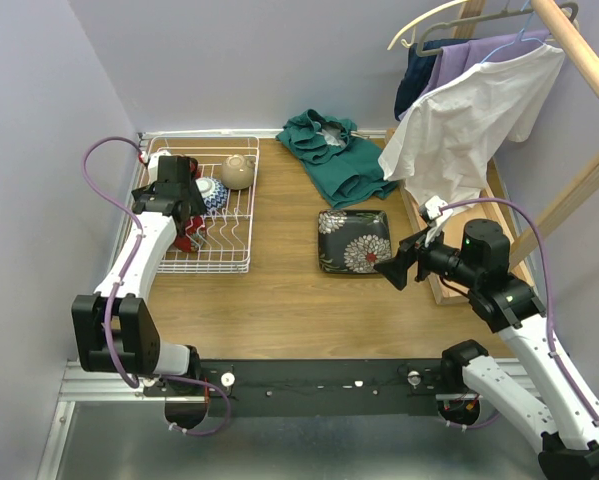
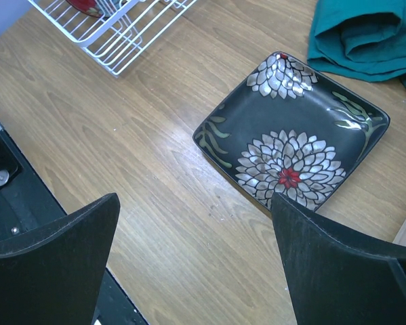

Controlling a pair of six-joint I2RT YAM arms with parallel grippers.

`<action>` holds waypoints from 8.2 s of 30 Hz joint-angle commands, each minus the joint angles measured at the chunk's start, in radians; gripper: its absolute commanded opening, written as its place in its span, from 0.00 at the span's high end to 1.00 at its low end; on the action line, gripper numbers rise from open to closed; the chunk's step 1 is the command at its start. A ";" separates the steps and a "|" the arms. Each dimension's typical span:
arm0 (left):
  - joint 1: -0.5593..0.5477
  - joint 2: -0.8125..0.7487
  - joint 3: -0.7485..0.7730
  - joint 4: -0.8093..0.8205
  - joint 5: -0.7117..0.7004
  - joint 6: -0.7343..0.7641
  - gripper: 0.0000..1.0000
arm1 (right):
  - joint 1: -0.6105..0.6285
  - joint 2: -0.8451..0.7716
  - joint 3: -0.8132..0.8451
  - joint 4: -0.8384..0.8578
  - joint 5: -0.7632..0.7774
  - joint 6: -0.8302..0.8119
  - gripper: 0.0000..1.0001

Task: Unload the mixed dishes from the dish rack
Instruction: Pick up the plate from the dish rack, then place the plate at the center of the board, then pick up the plate from the dish rack.

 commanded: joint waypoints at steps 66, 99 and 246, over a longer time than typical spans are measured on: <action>-0.041 0.067 -0.030 0.077 -0.056 0.219 0.80 | 0.006 0.074 0.029 0.028 -0.037 -0.019 0.00; -0.122 -0.071 0.283 -0.100 -0.055 0.256 1.00 | 0.008 0.067 0.031 0.038 -0.036 -0.018 0.00; 0.041 0.162 0.041 0.043 -0.237 0.235 0.77 | 0.008 0.088 -0.054 0.130 -0.066 0.048 0.00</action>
